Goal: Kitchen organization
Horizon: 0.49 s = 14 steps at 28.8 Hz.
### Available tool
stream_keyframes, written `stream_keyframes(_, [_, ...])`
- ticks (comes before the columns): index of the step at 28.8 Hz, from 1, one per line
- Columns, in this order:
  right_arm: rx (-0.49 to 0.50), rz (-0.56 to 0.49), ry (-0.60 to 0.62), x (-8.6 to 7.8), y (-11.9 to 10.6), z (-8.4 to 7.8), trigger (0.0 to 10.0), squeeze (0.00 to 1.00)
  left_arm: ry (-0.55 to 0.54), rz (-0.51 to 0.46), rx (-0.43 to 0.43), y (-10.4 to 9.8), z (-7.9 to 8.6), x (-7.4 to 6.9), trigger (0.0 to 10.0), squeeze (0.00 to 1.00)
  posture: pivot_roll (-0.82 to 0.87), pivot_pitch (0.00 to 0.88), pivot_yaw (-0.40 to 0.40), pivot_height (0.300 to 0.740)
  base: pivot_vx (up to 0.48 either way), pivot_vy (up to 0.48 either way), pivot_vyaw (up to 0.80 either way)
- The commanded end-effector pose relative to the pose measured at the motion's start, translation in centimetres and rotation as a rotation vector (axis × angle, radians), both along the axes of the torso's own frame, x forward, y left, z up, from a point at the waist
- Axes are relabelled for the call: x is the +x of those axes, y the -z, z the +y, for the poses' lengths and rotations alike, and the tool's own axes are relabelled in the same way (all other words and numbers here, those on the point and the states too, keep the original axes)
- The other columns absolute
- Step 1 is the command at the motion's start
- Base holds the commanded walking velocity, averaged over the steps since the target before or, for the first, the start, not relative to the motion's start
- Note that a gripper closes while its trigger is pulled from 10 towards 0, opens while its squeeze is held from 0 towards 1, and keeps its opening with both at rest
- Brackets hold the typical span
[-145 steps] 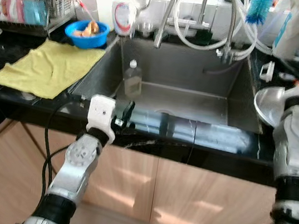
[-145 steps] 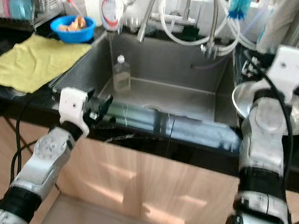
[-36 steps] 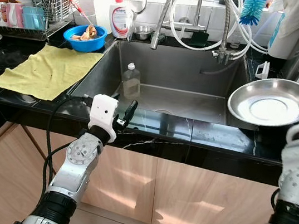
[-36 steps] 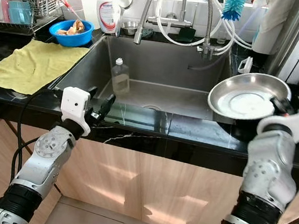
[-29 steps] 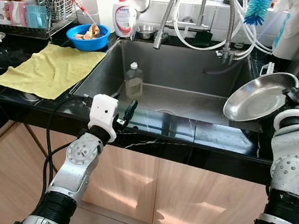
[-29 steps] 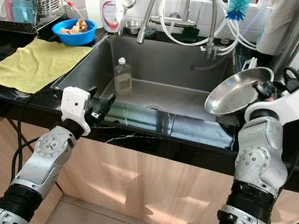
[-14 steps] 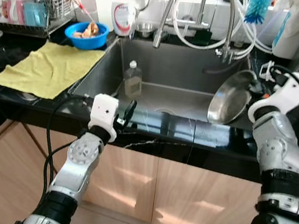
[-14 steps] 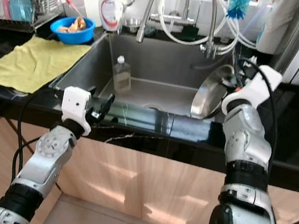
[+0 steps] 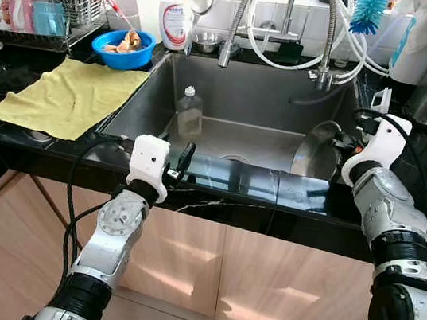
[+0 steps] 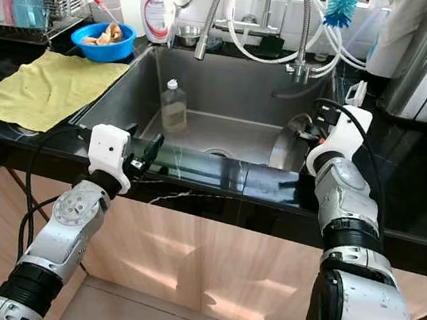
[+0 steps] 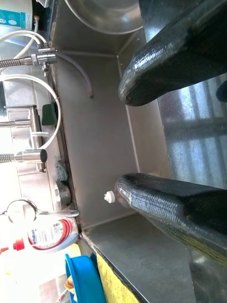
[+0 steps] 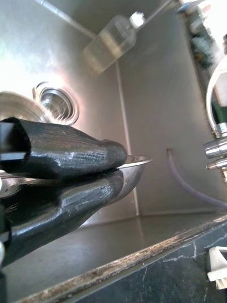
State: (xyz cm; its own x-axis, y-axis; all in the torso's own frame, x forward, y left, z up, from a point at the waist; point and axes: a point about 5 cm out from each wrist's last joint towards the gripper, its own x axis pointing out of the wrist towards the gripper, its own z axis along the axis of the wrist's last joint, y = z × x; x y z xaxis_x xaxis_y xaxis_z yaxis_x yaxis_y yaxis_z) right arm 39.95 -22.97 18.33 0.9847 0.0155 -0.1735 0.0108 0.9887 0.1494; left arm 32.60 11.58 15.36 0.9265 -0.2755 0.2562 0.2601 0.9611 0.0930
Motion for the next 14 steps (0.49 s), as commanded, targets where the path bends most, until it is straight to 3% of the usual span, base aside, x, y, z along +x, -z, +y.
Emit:
stream_keyframes(1, [-0.038, -0.035, -0.024, 0.47, -1.14, 0.49, 10.0, 0.00, -0.019, -0.006, 0.002, -0.09, 0.41, 0.18, 10.0, 0.00, -0.10, 0.000, 0.060, 0.740, 0.000, 0.000, 0.00])
stream_keyframes(4, [-0.048, -0.040, -0.031, 0.62, -1.31, 0.74, 10.0, 0.00, -0.019, -0.005, 0.003, 0.00, 0.39, 0.12, 10.0, 0.00, -0.10, 0.000, 0.059, 0.740, 0.000, 0.000, 0.00])
stream_keyframes(5, [-0.044, -0.048, -0.037, 0.73, -1.54, 0.93, 10.0, 0.56, -0.021, -0.005, 0.001, -0.02, 0.37, 0.14, 10.0, 0.00, -0.09, 0.000, 0.058, 0.740, 0.000, 0.000, 0.00])
stream_keyframes(7, [-0.041, -0.052, -0.035, 0.80, -1.66, 0.97, 10.0, 1.00, -0.022, -0.005, 0.001, -0.03, 0.37, 0.15, 10.0, 0.00, -0.09, 0.000, 0.058, 0.740, 0.000, 0.000, 0.00])
stream_keyframes(14, [-0.043, -0.055, -0.031, 0.88, -1.70, 0.96, 10.0, 1.00, -0.027, -0.005, 0.003, -0.06, 0.54, 0.18, 10.0, 0.00, -0.09, 0.000, 0.057, 0.740, 0.000, 0.000, 0.00])
